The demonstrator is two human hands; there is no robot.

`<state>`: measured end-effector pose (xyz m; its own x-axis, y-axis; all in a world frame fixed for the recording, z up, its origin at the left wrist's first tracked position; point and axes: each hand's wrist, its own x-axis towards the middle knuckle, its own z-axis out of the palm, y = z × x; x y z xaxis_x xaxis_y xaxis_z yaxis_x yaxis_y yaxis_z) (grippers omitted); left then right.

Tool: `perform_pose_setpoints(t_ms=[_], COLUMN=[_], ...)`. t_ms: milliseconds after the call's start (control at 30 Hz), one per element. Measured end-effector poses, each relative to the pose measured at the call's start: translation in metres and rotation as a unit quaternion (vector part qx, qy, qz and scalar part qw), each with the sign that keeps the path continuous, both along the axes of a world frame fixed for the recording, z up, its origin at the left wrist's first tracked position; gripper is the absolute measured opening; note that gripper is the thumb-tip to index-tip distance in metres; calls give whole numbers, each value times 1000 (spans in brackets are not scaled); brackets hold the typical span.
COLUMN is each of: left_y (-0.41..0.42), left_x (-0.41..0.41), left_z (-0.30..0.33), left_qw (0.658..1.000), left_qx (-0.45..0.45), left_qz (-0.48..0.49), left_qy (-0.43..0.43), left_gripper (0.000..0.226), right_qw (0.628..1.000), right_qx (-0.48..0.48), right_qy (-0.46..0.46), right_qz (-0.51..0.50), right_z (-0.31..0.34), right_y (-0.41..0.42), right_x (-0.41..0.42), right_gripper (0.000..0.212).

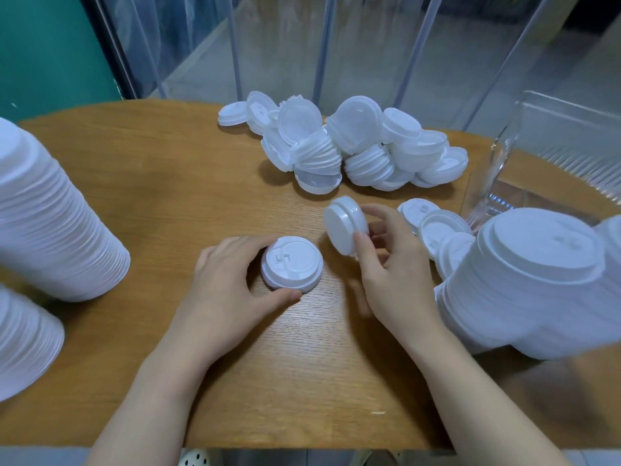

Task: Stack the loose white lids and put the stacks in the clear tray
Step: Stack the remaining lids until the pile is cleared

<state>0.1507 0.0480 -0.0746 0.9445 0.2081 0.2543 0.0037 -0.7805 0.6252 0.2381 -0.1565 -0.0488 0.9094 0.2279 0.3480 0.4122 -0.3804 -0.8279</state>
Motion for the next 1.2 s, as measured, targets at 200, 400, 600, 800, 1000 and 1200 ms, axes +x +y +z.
perform_pose_setpoints(t_ms=[200, 400, 600, 800, 1000, 1200], left_y=[-2, -1, -2, -3, -3, -2], left_x=[-1, 2, 1, 2, 0, 0], left_z=[2, 0, 0, 0, 0, 0], left_qw=[1000, 1000, 1000, 1000, 1000, 1000], left_qx=[0, 11, 12, 13, 11, 11], left_qz=[12, 16, 13, 10, 9, 10], left_qy=[-8, -5, -5, -13, -12, -8], left_gripper=[66, 79, 77, 70, 74, 73], right_qw=[999, 997, 990, 965, 960, 966], right_qx=[-5, -45, -116, -256, -279, -257], right_qy=[36, 65, 77, 38, 14, 5], right_qz=[-12, -5, 23, -30, -35, -31], right_z=[-2, -3, -2, -10, -11, -14], right_y=[-13, -15, -14, -14, -10, -8], right_x=[-6, -2, 1, 3, -1, 2], right_gripper=[31, 45, 50, 67, 67, 66])
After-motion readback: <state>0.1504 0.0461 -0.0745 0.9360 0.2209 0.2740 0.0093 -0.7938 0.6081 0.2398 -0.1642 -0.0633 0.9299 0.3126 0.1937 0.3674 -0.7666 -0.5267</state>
